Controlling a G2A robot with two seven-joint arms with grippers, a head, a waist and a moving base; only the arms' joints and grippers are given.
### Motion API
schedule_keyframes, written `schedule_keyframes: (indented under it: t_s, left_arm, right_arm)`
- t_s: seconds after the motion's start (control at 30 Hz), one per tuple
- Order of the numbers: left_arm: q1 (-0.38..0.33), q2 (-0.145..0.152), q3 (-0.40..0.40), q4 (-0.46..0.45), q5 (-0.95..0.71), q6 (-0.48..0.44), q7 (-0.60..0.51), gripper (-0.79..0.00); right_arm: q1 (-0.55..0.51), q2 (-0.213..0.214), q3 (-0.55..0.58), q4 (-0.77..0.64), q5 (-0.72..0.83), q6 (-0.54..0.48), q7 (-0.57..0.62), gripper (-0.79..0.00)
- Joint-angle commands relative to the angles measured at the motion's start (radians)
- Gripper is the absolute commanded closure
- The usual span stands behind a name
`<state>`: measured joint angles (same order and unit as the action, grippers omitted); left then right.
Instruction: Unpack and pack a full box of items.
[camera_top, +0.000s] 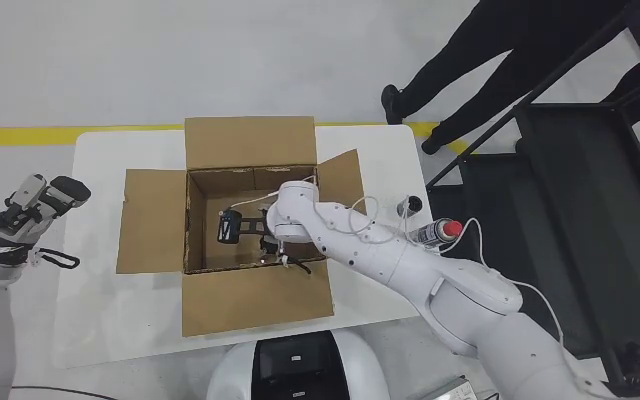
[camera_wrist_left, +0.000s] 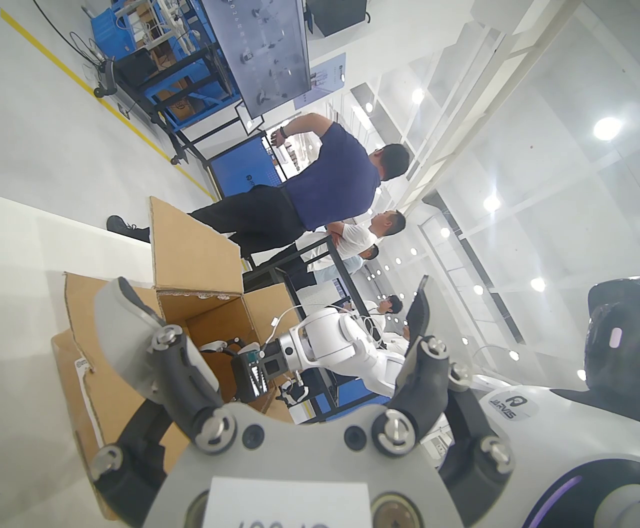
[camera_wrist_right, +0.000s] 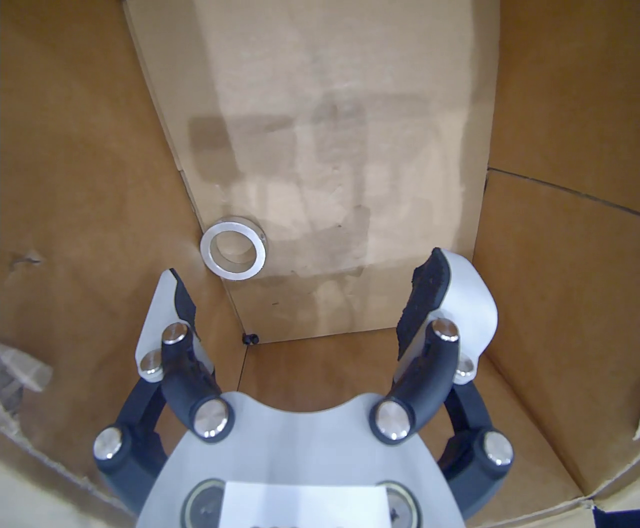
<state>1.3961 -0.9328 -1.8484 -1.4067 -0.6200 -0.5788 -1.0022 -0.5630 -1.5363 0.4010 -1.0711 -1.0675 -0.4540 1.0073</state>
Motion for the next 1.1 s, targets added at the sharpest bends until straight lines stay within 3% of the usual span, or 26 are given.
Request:
schedule_keyframes:
  t_s: [0.0, 0.33, 0.5, 0.77, 0.8, 0.9, 1.07]
  left_arm:
    - [0.000, 0.000, 0.000, 0.000, 0.000, 0.000, 0.000, -0.785]
    - [0.000, 0.000, 0.000, 0.000, 0.000, 0.000, 0.000, -0.785]
    - [0.000, 0.000, 0.000, 0.000, 0.000, 0.000, 0.000, -0.785]
    - [0.000, 0.000, 0.000, 0.000, 0.000, 0.000, 0.000, -0.785]
    - [0.000, 0.000, 0.000, 0.000, 0.000, 0.000, 0.000, -0.785]
    - [0.000, 0.000, 0.000, 0.000, 0.000, 0.000, 0.000, -0.785]
    - [0.000, 0.000, 0.000, 0.000, 0.000, 0.000, 0.000, -0.785]
  right_arm:
    - [0.005, -0.010, -0.005, 0.025, -0.005, 0.005, -0.007, -0.785]
    - [0.024, -0.060, -0.040, 0.131, -0.028, -0.022, -0.013, -0.727]
    - [0.024, -0.081, -0.048, 0.175, -0.036, -0.022, -0.037, -0.606]
    - [0.019, -0.111, -0.062, 0.228, -0.054, -0.030, -0.057, -0.674]
    - [0.019, -0.114, -0.062, 0.233, -0.056, -0.032, -0.059, -0.656]
    - [0.018, -0.121, -0.064, 0.249, -0.064, -0.042, -0.059, -0.496]
    - [0.009, -0.133, -0.063, 0.274, -0.064, -0.049, -0.072, -0.366]
